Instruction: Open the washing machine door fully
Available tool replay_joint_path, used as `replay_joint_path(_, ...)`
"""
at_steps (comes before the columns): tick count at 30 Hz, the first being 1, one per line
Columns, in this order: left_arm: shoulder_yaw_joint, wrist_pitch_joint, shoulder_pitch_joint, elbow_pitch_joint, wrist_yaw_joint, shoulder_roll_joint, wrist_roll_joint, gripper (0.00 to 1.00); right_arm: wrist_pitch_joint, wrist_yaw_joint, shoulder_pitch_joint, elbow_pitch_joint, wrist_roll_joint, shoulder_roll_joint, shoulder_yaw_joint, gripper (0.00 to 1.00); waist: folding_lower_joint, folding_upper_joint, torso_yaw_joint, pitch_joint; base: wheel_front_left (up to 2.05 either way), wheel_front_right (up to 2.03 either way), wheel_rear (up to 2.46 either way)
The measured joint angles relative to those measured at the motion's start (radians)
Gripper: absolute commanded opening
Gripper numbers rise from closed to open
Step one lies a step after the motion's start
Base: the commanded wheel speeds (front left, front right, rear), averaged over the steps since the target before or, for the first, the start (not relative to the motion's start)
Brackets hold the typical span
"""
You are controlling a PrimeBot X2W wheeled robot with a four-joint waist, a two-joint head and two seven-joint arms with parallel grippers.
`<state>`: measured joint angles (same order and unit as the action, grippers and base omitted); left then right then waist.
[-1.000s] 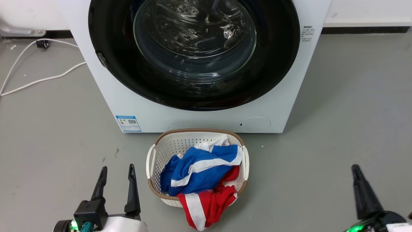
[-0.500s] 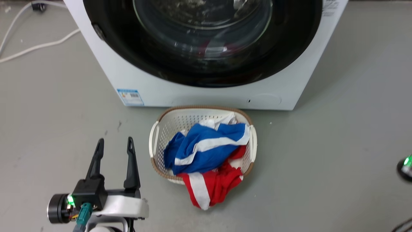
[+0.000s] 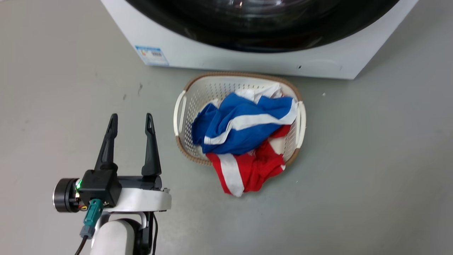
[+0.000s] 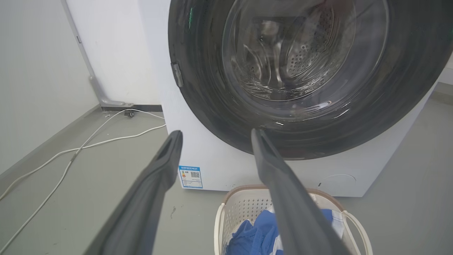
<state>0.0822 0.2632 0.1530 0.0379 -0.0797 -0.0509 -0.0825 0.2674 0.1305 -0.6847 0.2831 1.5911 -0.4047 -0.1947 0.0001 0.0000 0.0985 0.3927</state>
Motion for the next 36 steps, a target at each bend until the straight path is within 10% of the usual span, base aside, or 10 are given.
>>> replay_joint_path(22, 0.045, 0.000, 0.063, 0.021, -0.026, 0.000, -0.045, 1.00, 0.169, -0.001, -0.449, 0.279, -0.210, -0.120, 0.216, 0.00, 0.0000, 0.0000, 0.093, 0.202, 0.00, 0.00, 0.00)
replay_joint_path(36, 0.029, 0.000, 0.065, 0.019, -0.029, 0.001, -0.039, 1.00, 0.216, -0.004, -0.334, 0.174, -0.194, -0.098, 0.237, 0.00, 0.0000, 0.0000, 0.064, 0.175, 0.00, 0.00, 0.00)
